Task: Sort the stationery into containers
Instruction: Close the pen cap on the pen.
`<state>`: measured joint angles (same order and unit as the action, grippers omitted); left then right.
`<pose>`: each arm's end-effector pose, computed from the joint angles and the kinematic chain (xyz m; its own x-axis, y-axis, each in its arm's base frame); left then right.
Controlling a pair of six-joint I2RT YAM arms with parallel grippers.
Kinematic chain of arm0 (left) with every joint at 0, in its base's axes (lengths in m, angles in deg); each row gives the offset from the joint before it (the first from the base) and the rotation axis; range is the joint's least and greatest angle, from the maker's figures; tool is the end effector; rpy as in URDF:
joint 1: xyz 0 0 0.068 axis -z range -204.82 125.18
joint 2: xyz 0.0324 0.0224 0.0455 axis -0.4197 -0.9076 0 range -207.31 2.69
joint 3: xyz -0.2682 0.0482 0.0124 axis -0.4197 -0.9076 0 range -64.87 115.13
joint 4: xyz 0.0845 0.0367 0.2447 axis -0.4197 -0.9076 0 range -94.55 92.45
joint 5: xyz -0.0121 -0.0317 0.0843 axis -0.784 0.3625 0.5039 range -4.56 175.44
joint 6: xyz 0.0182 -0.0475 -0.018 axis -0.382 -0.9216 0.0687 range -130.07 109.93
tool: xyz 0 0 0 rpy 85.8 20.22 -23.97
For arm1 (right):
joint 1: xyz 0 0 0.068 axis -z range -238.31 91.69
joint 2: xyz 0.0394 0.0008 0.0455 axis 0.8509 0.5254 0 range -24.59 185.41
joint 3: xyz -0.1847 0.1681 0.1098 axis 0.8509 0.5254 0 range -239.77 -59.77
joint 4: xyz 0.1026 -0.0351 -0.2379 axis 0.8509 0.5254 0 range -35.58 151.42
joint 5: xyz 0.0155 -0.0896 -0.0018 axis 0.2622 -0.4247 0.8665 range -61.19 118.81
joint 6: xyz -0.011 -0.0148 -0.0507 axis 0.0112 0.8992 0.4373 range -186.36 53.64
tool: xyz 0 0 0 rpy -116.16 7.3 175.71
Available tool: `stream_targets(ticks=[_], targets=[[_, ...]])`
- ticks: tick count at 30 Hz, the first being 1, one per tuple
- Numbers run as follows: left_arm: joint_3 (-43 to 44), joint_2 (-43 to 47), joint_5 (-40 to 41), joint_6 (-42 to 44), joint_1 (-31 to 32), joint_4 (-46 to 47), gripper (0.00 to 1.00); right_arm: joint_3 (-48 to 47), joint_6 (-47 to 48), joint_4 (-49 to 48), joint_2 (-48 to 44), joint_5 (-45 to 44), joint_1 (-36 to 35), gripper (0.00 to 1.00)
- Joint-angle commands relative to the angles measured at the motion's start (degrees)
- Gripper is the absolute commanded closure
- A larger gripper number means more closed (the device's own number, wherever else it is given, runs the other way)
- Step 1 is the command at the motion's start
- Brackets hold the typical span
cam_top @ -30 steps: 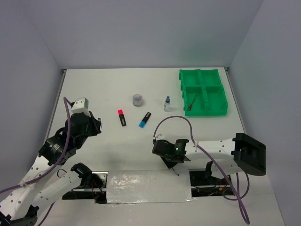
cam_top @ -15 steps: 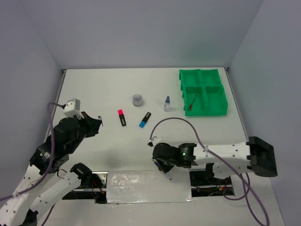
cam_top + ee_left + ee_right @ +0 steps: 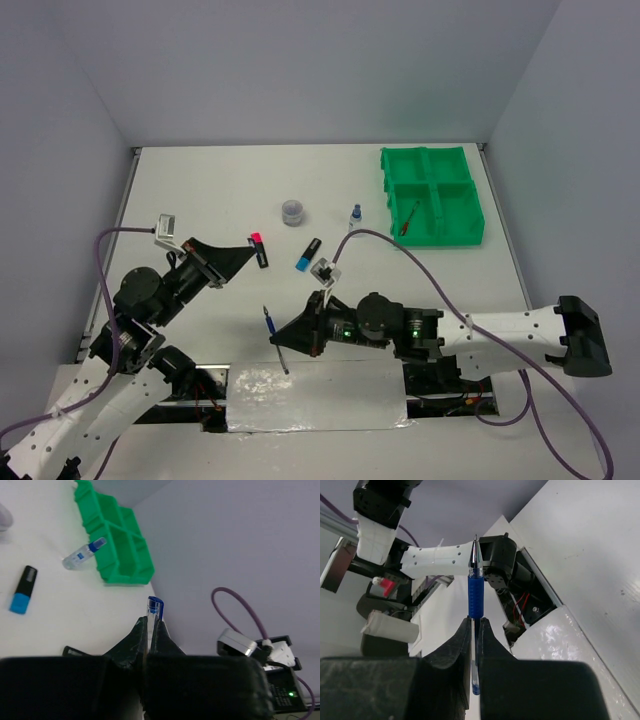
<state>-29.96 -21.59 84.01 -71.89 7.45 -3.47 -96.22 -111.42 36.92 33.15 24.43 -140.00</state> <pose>0.0996 -0.0639 0.3351 -0.4560 -0.7542 -0.4724 0.3233 0.3542 -0.8775 0.0370 0.2355 0.2964 -0.6973 0.1091 -0.7084 -0.6824 0.2014 0.7027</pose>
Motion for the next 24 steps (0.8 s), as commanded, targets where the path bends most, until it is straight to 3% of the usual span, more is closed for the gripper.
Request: stream_targets(ticks=[1,5,13,24], targets=[[1.0,0.4,-3.8,-3.5,0.0,8.6,1.0,-4.8,2.9,-5.4,1.8,-3.0,-0.4,1.0],[1.9,1.2,-3.7,-3.9,0.1,6.1,1.0,-4.9,5.2,-5.0,1.9,-4.8,0.8,1.0],[4.0,1.4,-3.6,-4.4,0.1,-3.4,1.0,-7.2,7.3,-4.9,6.5,4.0,7.7,1.0],[4.6,1.9,-5.0,-3.9,0.1,-4.5,1.0,-8.2,8.4,-4.5,7.3,6.1,9.7,1.0]])
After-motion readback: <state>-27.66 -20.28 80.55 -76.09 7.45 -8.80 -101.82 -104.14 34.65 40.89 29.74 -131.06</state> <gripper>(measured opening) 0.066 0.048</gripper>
